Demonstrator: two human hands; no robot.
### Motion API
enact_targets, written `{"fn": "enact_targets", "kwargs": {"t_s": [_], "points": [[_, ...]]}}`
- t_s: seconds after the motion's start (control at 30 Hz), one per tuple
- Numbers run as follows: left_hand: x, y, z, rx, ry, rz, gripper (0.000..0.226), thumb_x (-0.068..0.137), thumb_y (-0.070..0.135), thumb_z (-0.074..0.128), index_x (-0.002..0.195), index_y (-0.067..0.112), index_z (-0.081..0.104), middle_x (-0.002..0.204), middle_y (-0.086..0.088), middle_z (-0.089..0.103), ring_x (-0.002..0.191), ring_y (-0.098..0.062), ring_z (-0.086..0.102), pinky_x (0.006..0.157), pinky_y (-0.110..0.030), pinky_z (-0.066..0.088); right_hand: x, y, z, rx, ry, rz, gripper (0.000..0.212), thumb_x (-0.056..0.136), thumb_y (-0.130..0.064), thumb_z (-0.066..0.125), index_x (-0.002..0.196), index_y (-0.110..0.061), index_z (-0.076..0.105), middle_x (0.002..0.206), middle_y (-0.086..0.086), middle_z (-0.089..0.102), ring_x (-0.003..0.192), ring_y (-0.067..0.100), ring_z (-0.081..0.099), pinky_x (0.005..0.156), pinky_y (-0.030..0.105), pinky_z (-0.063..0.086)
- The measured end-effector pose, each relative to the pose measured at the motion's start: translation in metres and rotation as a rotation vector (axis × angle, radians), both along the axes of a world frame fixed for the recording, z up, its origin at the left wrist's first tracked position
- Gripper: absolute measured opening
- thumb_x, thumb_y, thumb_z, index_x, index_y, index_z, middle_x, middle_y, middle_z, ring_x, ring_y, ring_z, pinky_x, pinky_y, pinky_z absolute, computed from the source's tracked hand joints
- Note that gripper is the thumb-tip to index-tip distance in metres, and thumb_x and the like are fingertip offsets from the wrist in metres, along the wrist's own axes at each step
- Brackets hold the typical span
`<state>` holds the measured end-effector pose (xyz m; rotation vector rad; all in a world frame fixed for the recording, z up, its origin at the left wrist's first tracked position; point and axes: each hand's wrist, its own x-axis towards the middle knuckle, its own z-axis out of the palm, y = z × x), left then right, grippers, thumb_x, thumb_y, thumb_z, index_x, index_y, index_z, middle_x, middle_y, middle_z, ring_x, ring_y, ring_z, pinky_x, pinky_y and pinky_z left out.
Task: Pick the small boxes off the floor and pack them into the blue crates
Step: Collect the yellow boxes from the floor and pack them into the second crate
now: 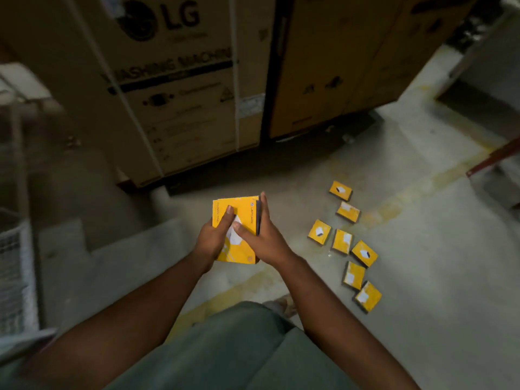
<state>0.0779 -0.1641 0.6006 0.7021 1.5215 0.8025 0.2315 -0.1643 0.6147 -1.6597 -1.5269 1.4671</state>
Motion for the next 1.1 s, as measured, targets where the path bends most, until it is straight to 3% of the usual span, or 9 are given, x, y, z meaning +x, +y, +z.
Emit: {"fn": "enact_targets", "kwargs": {"t_s": [0.13, 0.3, 0.53, 0.6, 0.7, 0.8, 0.87, 0.97, 1.1], "points": [[-0.097, -0.044, 0.012, 0.021, -0.012, 0.155, 0.034, 0.094, 0.058, 0.058, 0.094, 0.027, 0.073, 0.09, 0.007, 0.076, 0.077, -0.007, 0.073, 0.067, -0.026, 0.055, -0.082, -0.015, 0.029, -0.013, 0.004, 0.243, 0.104, 0.085, -0.058, 0.074, 0.155, -0.053, -0.002, 0.14, -0.01, 0.057, 0.116, 0.016, 0.064, 0.088, 0.034, 0.058], [-0.193, -0.078, 0.034, 0.118, -0.073, 0.396, 0.056, 0.08, 0.069, 0.067, 0.108, 0.021, 0.074, 0.104, -0.002, 0.079, 0.094, -0.019, 0.076, 0.088, -0.041, 0.06, -0.193, -0.017, 0.055, 0.119, -0.032, 0.378, 0.089, 0.08, -0.06, 0.079, 0.146, -0.044, 0.022, 0.126, -0.006, 0.065, 0.103, 0.015, 0.07, 0.088, 0.04, 0.06], [-0.291, -0.102, 0.046, 0.215, -0.102, 0.67, 0.066, 0.075, 0.069, 0.073, 0.117, 0.019, 0.072, 0.106, -0.003, 0.079, 0.1, -0.026, 0.075, 0.092, -0.05, 0.059, -0.311, -0.006, 0.057, 0.075, 0.095, 0.6, 0.103, 0.087, -0.052, 0.076, 0.157, -0.053, 0.001, 0.132, -0.028, 0.056, 0.117, 0.001, 0.063, 0.096, 0.029, 0.055], [-0.319, -0.096, 0.05, 0.23, -0.104, 0.788, 0.065, 0.072, 0.068, 0.073, 0.113, 0.018, 0.073, 0.104, -0.003, 0.079, 0.099, -0.026, 0.076, 0.091, -0.048, 0.059, -0.343, 0.006, 0.056, 0.029, 0.138, 0.634, 0.111, 0.087, -0.038, 0.08, 0.162, -0.041, -0.003, 0.141, -0.022, 0.051, 0.119, -0.003, 0.058, 0.09, 0.017, 0.051], [-0.365, -0.073, 0.049, 0.251, -0.084, 0.892, 0.081, 0.06, 0.081, 0.075, 0.11, 0.018, 0.075, 0.104, -0.004, 0.079, 0.099, -0.026, 0.075, 0.094, -0.052, 0.058, -0.39, 0.034, 0.052, 0.021, 0.2, 0.658, 0.095, 0.087, -0.019, 0.082, 0.159, -0.021, 0.02, 0.134, -0.017, 0.05, 0.102, -0.015, 0.056, 0.075, 0.006, 0.051], [-0.407, -0.027, 0.053, 0.259, -0.07, 0.928, 0.085, 0.059, 0.084, 0.073, 0.111, 0.016, 0.075, 0.104, -0.007, 0.079, 0.098, -0.028, 0.075, 0.094, -0.055, 0.057, -0.44, 0.082, 0.047, 0.023, 0.226, 0.665, 0.091, 0.085, -0.021, 0.084, 0.157, -0.019, 0.029, 0.138, -0.008, 0.054, 0.104, -0.009, 0.059, 0.076, 0.008, 0.052], [-0.433, 0.008, 0.062, 0.276, -0.072, 0.969, 0.066, 0.075, 0.071, 0.072, 0.111, 0.016, 0.075, 0.105, -0.007, 0.079, 0.1, -0.028, 0.075, 0.095, -0.055, 0.057, -0.475, 0.122, 0.049, 0.044, 0.246, 0.65, 0.093, 0.082, -0.023, 0.086, 0.157, -0.018, 0.03, 0.144, -0.001, 0.056, 0.111, 0.003, 0.063, 0.083, 0.014, 0.053], [-0.474, 0.049, 0.076, 0.326, -0.024, 1.031, 0.03, 0.095, 0.046, 0.066, 0.108, 0.02, 0.075, 0.108, -0.004, 0.078, 0.105, -0.024, 0.073, 0.1, -0.052, 0.055, -0.528, 0.179, 0.063, 0.064, 0.288, 0.656, 0.084, 0.083, -0.016, 0.085, 0.152, -0.016, 0.036, 0.131, 0.001, 0.064, 0.096, -0.005, 0.066, 0.078, 0.015, 0.057], [-0.52, 0.079, 0.1, 0.407, 0.012, 1.07, 0.038, 0.101, 0.043, 0.055, 0.129, 0.021, 0.067, 0.117, -0.002, 0.076, 0.111, -0.022, 0.071, 0.1, -0.048, 0.055, -0.594, 0.223, 0.092, 0.096, 0.333, 0.784, 0.09, 0.081, -0.025, 0.087, 0.154, -0.019, 0.034, 0.139, -0.001, 0.063, 0.116, 0.008, 0.066, 0.097, 0.033, 0.058]]}}
